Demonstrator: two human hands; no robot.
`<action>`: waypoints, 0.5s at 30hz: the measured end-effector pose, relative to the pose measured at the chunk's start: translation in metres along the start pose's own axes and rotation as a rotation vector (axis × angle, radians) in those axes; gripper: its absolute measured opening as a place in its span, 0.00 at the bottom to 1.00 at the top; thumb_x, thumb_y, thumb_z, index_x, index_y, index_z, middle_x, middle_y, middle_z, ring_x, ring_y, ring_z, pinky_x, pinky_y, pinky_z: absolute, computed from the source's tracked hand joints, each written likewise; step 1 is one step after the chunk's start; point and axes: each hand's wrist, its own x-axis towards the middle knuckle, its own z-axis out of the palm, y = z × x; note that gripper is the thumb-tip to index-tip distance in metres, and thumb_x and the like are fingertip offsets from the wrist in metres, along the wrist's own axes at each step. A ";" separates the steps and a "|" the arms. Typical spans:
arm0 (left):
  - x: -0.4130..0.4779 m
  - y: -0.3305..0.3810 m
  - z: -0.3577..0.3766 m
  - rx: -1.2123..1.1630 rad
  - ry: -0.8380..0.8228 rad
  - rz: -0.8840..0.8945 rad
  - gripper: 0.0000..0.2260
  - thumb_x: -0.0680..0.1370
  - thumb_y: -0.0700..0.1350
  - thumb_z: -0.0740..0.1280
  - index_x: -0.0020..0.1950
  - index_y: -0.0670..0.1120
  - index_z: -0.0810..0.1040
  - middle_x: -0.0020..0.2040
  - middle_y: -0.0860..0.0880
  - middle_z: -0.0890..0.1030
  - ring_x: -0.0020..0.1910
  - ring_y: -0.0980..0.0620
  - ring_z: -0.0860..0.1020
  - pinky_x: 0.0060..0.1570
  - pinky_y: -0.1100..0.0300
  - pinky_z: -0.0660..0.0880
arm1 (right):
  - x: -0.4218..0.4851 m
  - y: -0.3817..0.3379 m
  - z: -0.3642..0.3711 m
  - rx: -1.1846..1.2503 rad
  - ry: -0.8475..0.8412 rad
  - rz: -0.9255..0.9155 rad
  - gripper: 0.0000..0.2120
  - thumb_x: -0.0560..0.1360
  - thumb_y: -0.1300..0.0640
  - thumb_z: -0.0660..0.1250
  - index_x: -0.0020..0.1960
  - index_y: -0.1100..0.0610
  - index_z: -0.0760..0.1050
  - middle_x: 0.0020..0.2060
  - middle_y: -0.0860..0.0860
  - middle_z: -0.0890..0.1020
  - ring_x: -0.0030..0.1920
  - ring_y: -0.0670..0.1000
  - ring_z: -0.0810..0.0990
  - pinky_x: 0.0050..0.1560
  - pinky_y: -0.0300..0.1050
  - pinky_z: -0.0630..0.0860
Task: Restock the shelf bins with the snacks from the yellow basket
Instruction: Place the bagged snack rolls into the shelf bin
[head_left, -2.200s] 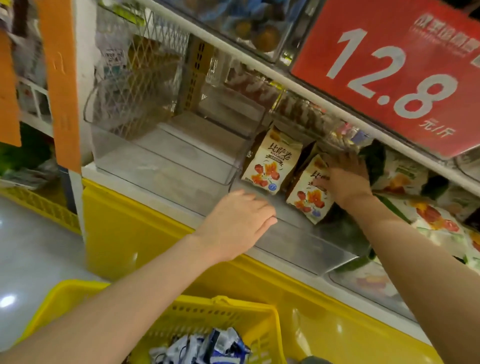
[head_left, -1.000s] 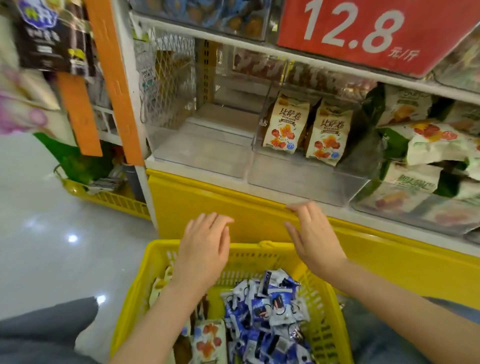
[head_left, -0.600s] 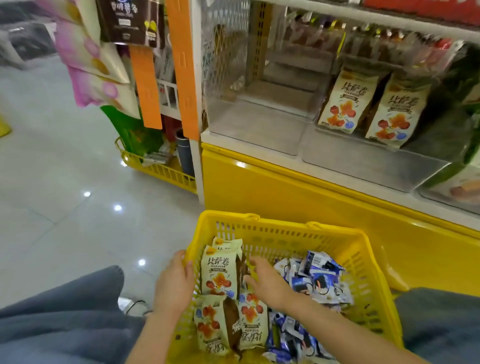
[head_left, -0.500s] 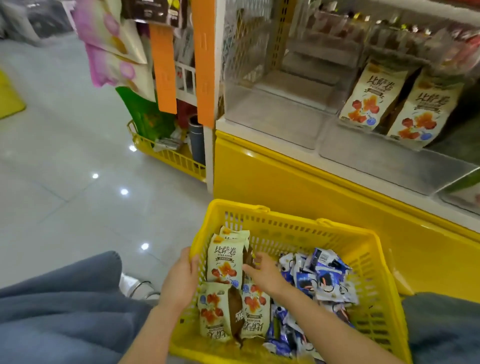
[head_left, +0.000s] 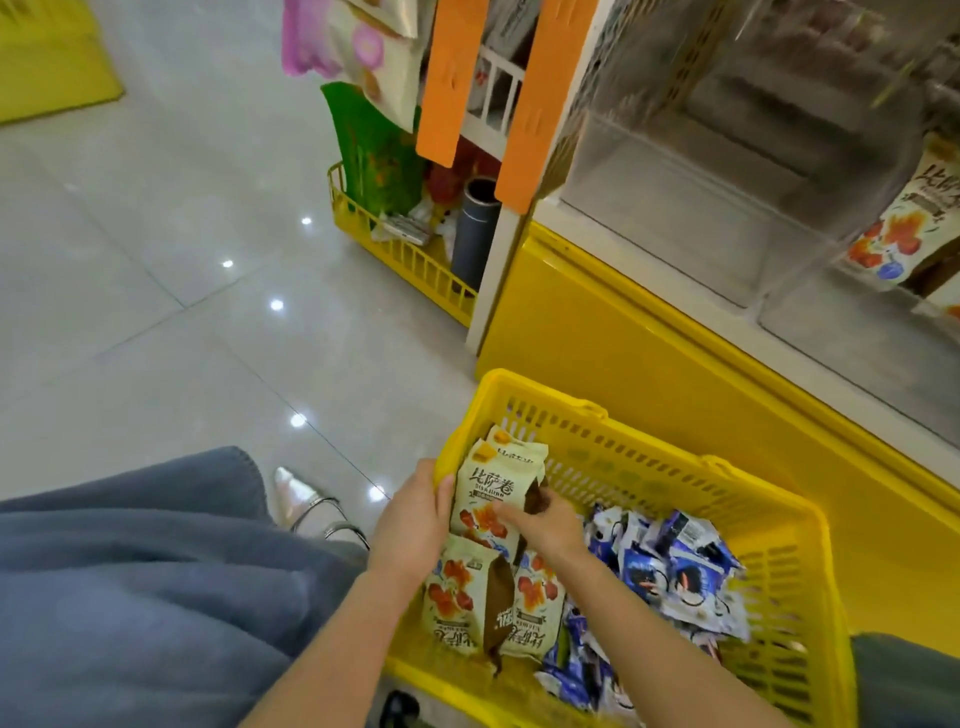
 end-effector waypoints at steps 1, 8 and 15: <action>0.001 0.000 0.001 -0.001 0.001 0.003 0.12 0.80 0.56 0.50 0.56 0.51 0.66 0.37 0.56 0.72 0.35 0.59 0.72 0.30 0.63 0.63 | 0.000 0.000 -0.004 -0.037 0.005 -0.041 0.20 0.68 0.49 0.75 0.54 0.56 0.75 0.48 0.50 0.82 0.48 0.50 0.80 0.45 0.39 0.76; -0.001 0.004 -0.002 0.031 0.083 -0.037 0.15 0.81 0.53 0.53 0.66 0.49 0.65 0.56 0.50 0.73 0.47 0.52 0.76 0.44 0.55 0.74 | -0.012 -0.030 -0.034 -0.084 0.165 -0.248 0.23 0.69 0.44 0.73 0.55 0.55 0.70 0.41 0.40 0.76 0.41 0.42 0.77 0.34 0.30 0.70; -0.004 0.049 -0.022 -0.509 0.047 -0.012 0.19 0.78 0.55 0.59 0.66 0.54 0.61 0.50 0.57 0.70 0.47 0.59 0.75 0.36 0.72 0.70 | -0.047 -0.055 -0.076 -0.010 -0.001 -0.309 0.30 0.64 0.35 0.67 0.58 0.52 0.70 0.48 0.40 0.78 0.49 0.41 0.79 0.48 0.32 0.76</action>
